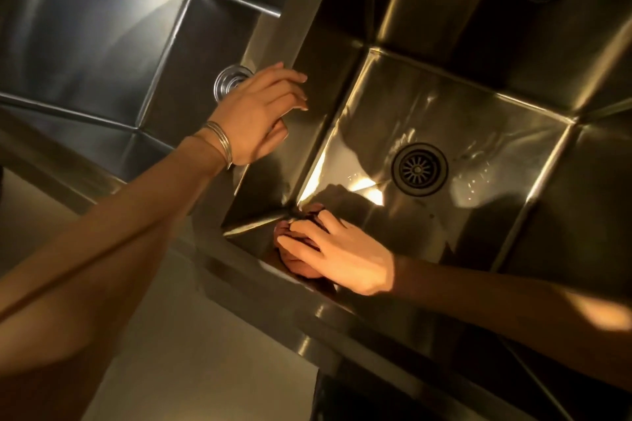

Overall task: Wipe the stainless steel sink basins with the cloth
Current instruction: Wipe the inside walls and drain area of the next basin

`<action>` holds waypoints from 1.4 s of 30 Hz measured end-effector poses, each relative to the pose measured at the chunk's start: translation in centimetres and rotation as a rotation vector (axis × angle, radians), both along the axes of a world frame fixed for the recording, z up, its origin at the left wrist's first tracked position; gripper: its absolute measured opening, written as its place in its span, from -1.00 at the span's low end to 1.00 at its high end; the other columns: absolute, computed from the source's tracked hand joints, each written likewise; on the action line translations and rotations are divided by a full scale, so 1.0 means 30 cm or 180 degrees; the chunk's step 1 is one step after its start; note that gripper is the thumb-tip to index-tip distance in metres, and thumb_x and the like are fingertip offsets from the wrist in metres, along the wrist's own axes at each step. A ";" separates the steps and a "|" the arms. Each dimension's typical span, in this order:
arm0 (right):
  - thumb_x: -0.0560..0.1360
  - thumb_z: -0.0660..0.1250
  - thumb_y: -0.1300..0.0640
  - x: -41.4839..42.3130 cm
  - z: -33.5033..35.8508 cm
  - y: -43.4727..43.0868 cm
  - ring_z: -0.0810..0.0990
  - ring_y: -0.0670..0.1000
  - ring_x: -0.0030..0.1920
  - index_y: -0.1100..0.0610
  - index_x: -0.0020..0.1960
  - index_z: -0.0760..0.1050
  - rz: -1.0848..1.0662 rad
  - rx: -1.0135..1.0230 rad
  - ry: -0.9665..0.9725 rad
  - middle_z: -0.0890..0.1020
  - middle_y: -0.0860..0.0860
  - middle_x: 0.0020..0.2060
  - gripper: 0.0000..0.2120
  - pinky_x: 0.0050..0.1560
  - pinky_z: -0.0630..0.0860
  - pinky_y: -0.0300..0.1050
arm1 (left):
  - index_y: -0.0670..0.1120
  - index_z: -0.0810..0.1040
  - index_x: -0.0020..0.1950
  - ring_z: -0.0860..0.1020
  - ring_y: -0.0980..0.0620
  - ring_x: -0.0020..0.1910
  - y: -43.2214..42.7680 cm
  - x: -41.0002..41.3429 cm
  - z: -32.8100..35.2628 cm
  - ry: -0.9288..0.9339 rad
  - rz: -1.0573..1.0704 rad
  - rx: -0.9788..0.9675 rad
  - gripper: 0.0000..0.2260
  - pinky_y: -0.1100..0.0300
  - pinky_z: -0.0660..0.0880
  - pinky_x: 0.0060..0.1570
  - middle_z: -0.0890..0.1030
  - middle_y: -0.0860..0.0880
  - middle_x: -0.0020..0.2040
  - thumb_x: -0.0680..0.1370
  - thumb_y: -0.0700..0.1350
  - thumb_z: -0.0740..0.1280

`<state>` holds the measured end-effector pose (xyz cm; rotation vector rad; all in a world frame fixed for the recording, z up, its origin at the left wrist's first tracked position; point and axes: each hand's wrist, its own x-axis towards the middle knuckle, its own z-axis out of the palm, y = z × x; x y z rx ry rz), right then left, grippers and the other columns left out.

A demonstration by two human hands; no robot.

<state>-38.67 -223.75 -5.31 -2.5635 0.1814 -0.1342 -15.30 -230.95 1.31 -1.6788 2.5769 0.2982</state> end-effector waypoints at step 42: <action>0.52 0.25 0.11 -0.120 0.242 -0.006 0.23 0.19 0.27 0.14 0.48 0.21 0.0408 -0.0284 0.1027 0.33 0.22 0.39 -0.44 0.11 0.51 0.00 | -0.29 0.57 0.05 0.41 -0.23 0.30 0.043 -0.009 -0.006 0.0593 0.0111 -0.0080 -0.80 -0.16 0.43 0.16 0.55 -0.27 0.15 0.46 -0.26 0.34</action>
